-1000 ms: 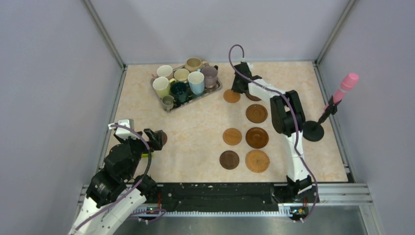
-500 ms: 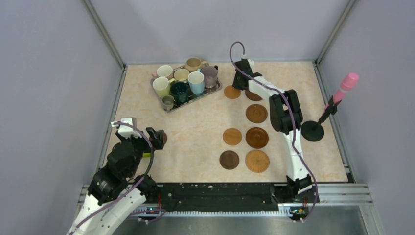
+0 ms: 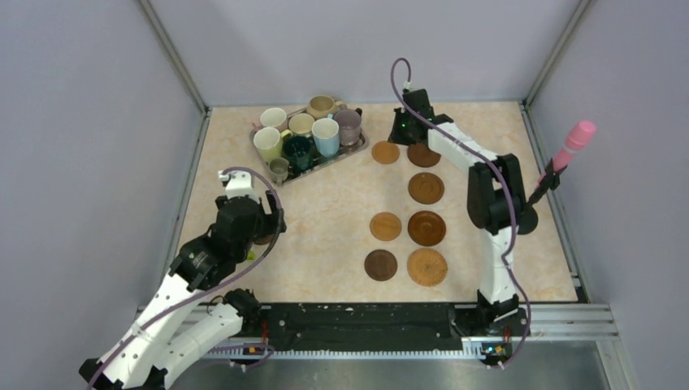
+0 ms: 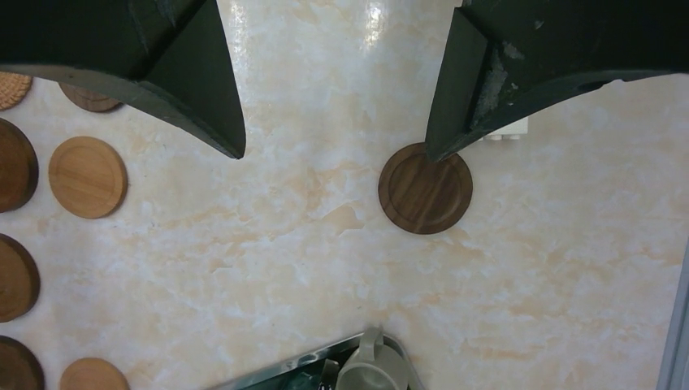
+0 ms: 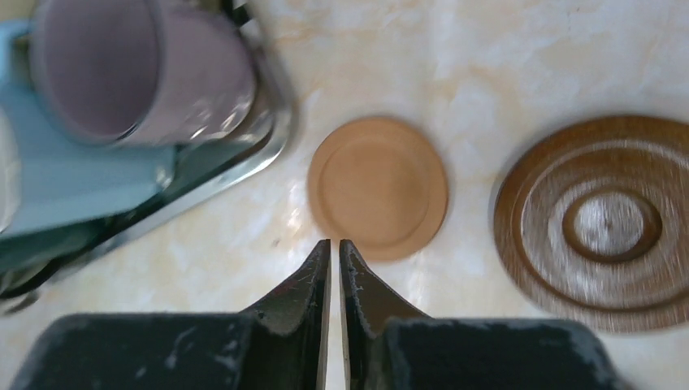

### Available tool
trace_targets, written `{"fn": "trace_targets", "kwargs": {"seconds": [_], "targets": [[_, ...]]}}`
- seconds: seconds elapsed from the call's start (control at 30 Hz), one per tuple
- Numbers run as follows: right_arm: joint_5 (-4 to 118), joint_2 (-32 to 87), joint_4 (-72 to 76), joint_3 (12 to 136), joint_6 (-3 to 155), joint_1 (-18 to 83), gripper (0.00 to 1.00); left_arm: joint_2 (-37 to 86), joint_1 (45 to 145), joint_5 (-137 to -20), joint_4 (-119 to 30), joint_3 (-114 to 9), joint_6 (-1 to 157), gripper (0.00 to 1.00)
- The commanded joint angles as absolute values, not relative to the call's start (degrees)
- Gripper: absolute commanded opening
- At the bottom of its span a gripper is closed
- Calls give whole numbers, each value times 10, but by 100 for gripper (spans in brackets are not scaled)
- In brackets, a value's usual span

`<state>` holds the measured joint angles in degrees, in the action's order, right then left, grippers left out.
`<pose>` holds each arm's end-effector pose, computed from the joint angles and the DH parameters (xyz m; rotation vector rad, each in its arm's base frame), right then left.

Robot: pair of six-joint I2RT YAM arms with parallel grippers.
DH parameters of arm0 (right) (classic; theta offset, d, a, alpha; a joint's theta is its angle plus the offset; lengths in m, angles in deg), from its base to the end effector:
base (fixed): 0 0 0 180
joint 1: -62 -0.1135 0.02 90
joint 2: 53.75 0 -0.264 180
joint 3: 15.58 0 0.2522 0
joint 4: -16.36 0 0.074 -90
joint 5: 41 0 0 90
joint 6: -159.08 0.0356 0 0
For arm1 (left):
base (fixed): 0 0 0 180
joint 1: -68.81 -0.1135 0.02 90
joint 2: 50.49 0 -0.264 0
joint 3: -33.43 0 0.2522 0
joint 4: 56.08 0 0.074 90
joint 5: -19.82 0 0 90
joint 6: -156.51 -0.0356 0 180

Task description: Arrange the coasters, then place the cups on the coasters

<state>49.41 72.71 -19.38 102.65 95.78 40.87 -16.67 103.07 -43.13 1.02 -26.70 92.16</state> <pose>0.4713 0.1824 0.2136 0.1119 2.3745 0.4171 0.1063 -0.0528 0.3181 -0.1242 2.0438 -0.1528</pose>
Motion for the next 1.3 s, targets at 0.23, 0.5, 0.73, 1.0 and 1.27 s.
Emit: {"fn": "trace_targets", "kwargs": {"seconds": [0.23,0.5,0.73,1.0,1.27], "targets": [[618,369,-109,755,926,344,46,-9,912,-487,40,-323,999,81],[645,211,-51,584,955,302,70,21,695,-640,-71,-249,1010,73],[650,138,-33,514,962,299,71,124,577,-709,-169,-209,1023,65],[656,109,-38,484,959,299,71,236,538,-715,-187,-221,1007,52],[645,109,-35,467,959,299,71,307,537,-748,-183,-224,1007,42]]}}
